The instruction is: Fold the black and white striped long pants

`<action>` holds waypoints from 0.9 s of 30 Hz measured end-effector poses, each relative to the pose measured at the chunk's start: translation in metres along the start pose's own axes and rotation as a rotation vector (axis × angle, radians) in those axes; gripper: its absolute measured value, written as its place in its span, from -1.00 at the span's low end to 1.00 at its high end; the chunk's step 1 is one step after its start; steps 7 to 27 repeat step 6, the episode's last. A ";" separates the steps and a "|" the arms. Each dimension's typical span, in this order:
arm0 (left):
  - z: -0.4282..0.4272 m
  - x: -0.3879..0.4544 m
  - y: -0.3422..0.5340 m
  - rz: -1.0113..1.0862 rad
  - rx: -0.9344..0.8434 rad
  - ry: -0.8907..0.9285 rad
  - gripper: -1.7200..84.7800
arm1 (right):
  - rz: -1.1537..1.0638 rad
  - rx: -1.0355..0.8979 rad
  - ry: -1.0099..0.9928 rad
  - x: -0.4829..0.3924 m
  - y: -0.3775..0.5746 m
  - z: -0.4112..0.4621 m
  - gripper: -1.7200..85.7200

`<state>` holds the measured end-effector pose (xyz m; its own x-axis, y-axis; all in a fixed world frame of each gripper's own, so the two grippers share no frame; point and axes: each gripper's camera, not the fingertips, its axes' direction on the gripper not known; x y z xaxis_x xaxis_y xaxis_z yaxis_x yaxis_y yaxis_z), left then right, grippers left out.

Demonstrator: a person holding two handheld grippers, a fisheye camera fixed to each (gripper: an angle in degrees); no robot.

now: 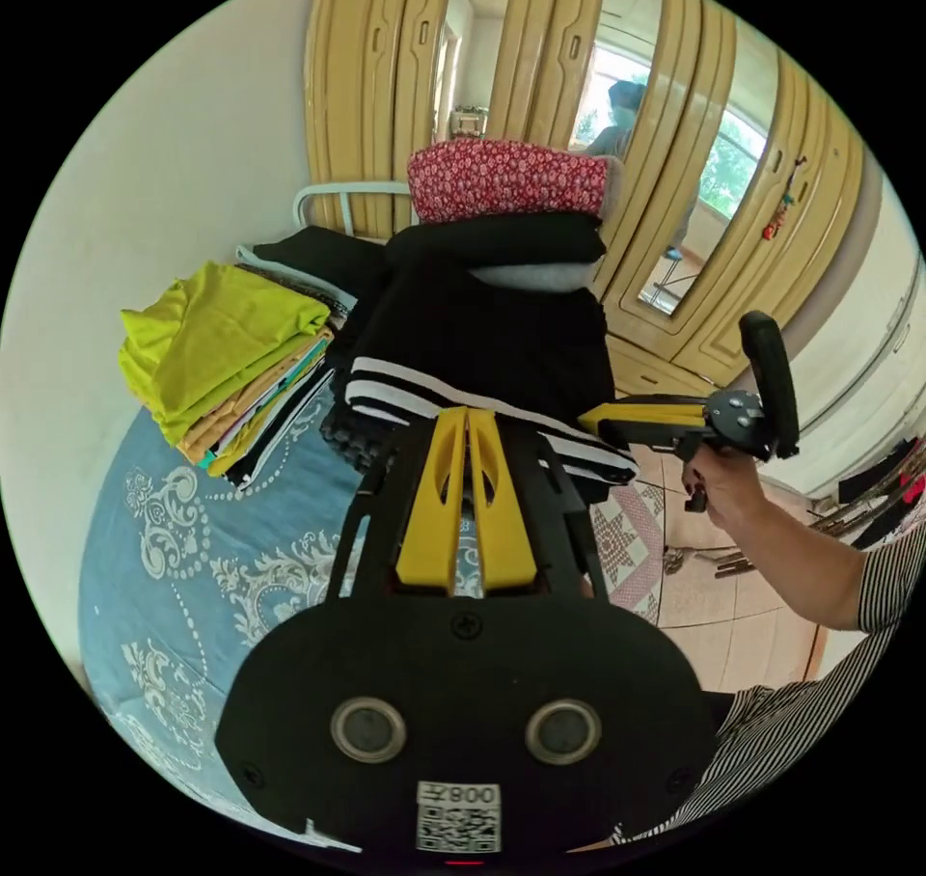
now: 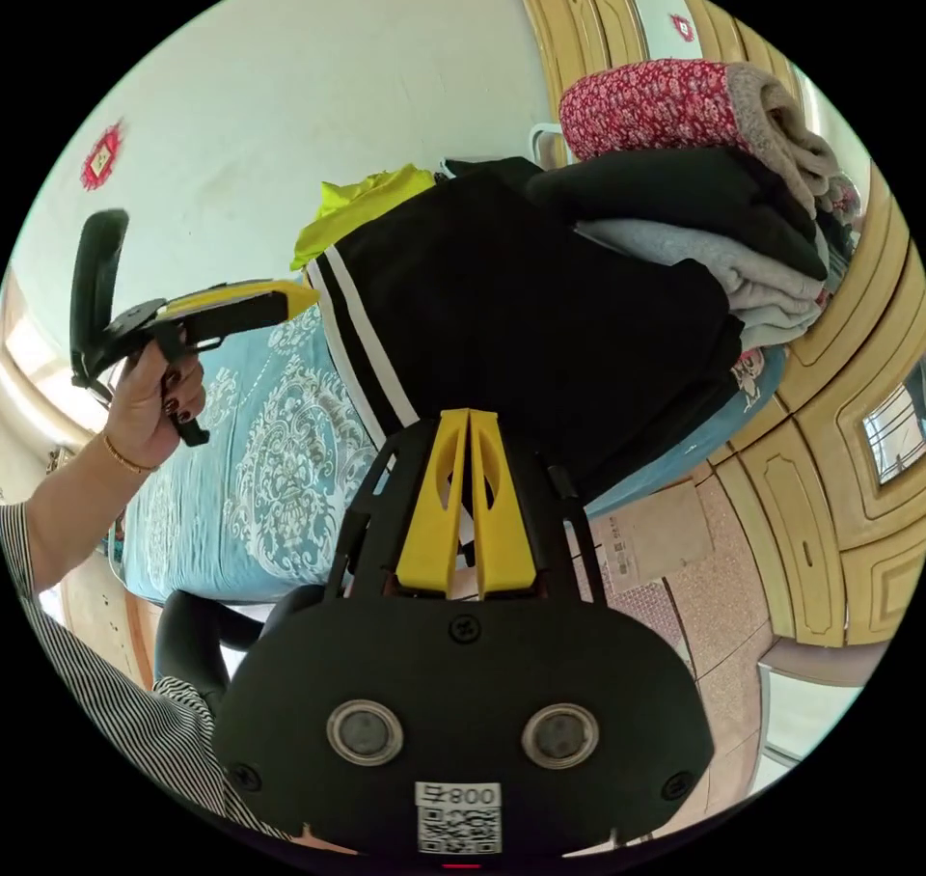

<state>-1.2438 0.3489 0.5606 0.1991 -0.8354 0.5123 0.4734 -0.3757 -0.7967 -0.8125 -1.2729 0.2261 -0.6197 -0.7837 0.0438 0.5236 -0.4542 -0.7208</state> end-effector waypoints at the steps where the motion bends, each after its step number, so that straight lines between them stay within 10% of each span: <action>1: -0.010 0.005 0.011 0.004 0.036 -0.003 -0.96 | 0.002 0.008 -0.007 -0.007 -0.006 0.000 -0.96; 27: -0.001 0.015 0.095 0.001 -0.078 -0.078 -0.96 | -0.022 0.109 -0.043 -0.053 -0.007 -0.010 -0.96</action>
